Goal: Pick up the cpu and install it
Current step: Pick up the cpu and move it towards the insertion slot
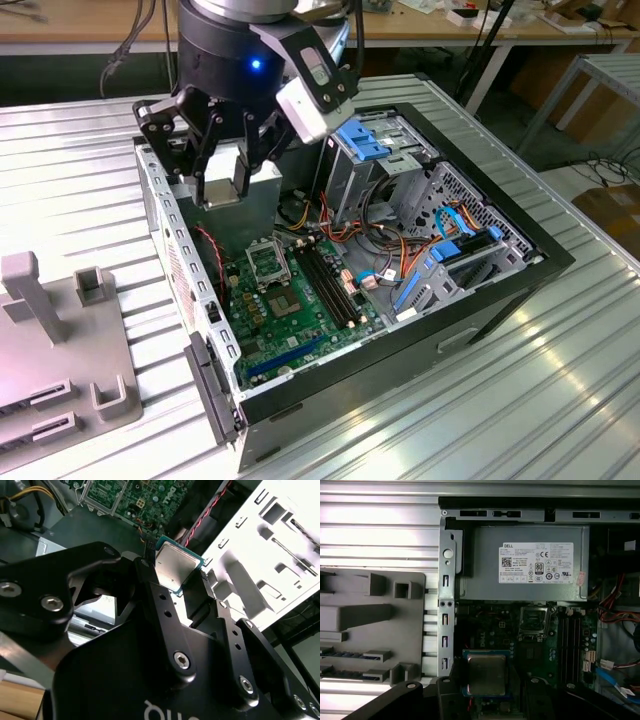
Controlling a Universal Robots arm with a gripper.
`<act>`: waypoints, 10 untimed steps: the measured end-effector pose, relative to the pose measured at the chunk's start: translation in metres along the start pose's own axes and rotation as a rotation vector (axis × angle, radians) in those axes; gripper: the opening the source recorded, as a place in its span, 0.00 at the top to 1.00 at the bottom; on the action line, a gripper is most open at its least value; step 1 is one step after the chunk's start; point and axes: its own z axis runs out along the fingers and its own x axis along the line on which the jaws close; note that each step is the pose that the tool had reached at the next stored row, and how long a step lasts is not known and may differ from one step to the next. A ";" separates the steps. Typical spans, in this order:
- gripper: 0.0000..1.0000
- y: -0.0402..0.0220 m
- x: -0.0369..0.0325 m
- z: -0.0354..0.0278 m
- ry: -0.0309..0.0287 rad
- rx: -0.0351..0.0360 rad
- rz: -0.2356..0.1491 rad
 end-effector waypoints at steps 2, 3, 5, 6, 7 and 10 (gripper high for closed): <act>0.53 -0.0001 -0.0017 0.0000 0.0000 -0.0001 0.000; 0.53 -0.0001 -0.0023 0.0000 0.0000 0.0000 0.000; 0.53 -0.0001 -0.0038 0.0002 -0.0001 -0.0002 0.000; 0.53 -0.0002 -0.0043 0.0003 -0.0001 -0.0001 0.000; 0.53 -0.0002 -0.0047 0.0004 -0.0002 0.0000 0.000; 0.53 -0.0002 -0.0061 0.0009 -0.0019 0.0010 0.000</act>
